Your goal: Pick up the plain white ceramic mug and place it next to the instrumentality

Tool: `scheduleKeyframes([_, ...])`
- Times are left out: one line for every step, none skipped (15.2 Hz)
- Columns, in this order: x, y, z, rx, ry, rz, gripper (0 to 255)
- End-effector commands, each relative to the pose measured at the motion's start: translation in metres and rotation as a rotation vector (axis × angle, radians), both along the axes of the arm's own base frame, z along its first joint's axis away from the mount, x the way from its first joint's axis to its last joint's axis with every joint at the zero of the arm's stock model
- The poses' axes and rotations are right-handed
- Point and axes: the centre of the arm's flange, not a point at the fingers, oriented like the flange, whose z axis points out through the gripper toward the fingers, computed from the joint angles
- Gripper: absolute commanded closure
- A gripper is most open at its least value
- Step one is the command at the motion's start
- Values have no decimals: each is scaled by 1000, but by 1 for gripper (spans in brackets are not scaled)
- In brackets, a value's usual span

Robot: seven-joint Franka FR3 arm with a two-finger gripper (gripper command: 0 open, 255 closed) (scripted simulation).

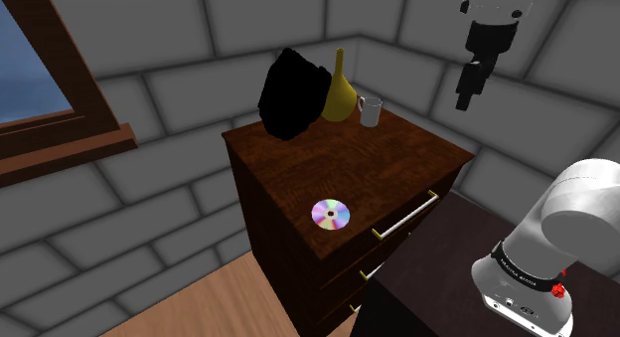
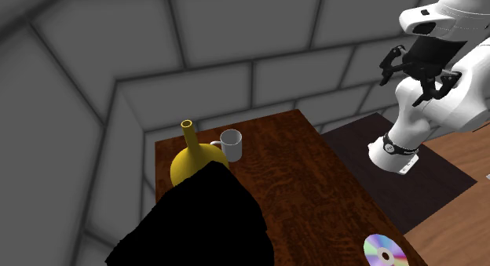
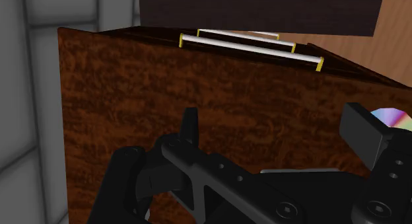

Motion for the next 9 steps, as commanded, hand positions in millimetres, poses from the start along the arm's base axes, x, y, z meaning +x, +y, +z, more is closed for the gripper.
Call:
scheduleKeyframes([0, 0, 0, 0, 0, 0, 0])
scheduleKeyframes([10, -6, -6, 2, -3, -1, 0])
scheduleKeyframes([20, -12, -12, 5, -6, -2, 0])
scheduleKeyframes([30, -17, -18, 7, -9, -3, 0])
scheduleKeyframes([40, -23, -24, 9, -13, -4, 0])
scheduleKeyframes([50, -29, -30, 12, -16, -5, 0])
scheduleKeyframes([60, -35, -35, 14, -19, -6, 0])
scheduleKeyframes([70, -41, -41, 17, -22, -6, 0])
scheduleKeyframes([80, -46, -47, 19, -25, -7, 0])
